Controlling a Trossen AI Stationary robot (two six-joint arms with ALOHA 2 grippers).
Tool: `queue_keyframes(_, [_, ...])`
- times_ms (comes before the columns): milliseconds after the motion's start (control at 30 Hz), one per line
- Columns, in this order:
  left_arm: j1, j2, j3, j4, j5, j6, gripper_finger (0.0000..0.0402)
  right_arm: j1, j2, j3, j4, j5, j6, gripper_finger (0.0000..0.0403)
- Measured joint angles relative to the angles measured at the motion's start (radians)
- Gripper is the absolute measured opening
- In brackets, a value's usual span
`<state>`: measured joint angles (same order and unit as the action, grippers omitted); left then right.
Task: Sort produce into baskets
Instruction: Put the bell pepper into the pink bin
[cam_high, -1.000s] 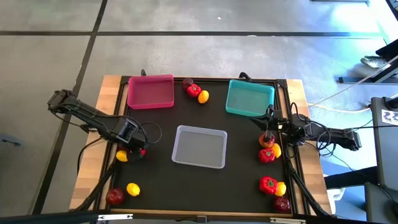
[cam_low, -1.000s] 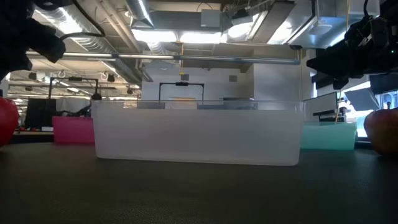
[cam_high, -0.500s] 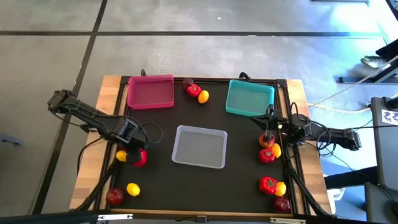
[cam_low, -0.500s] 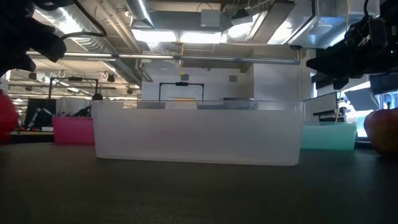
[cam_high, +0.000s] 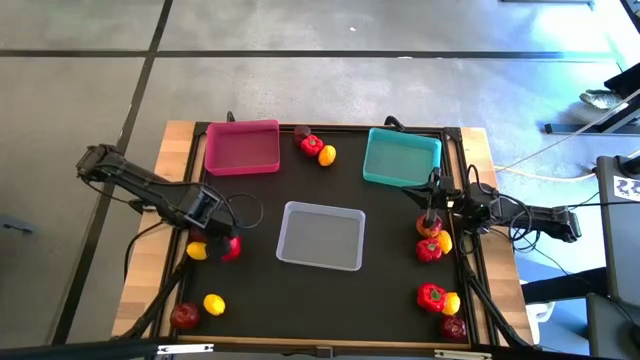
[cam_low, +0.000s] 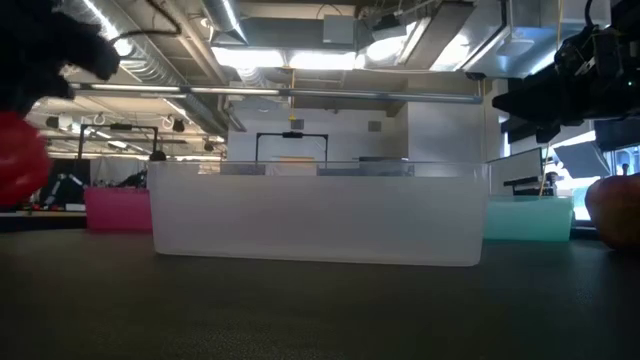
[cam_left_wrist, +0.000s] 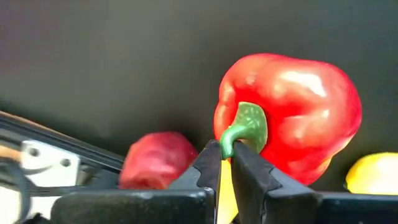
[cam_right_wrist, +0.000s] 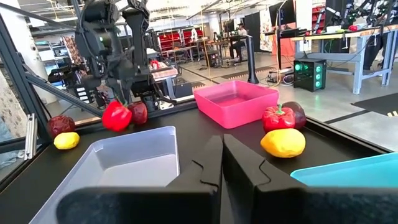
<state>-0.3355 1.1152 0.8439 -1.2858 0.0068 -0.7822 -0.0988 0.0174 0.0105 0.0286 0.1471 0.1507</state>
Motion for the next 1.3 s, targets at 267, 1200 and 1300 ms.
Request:
queue_keyframes(267, [0.056,-0.001,0.145,-0.099,-0.254,0.029,0.0026,0.000,0.000,0.000,0.000,0.001,-0.001,0.0017])
queue_keyframes(1200, [0.709,0.000,0.197,0.147,-0.756,0.583,0.0026,0.000,0.000,0.000,0.025,0.159,0.000,0.0017])
queue_keyframes(1300, [0.795,0.000,0.180,0.221,-0.756,0.625,0.0026,0.000,0.000,0.000,0.025,0.159,0.000,0.0017])
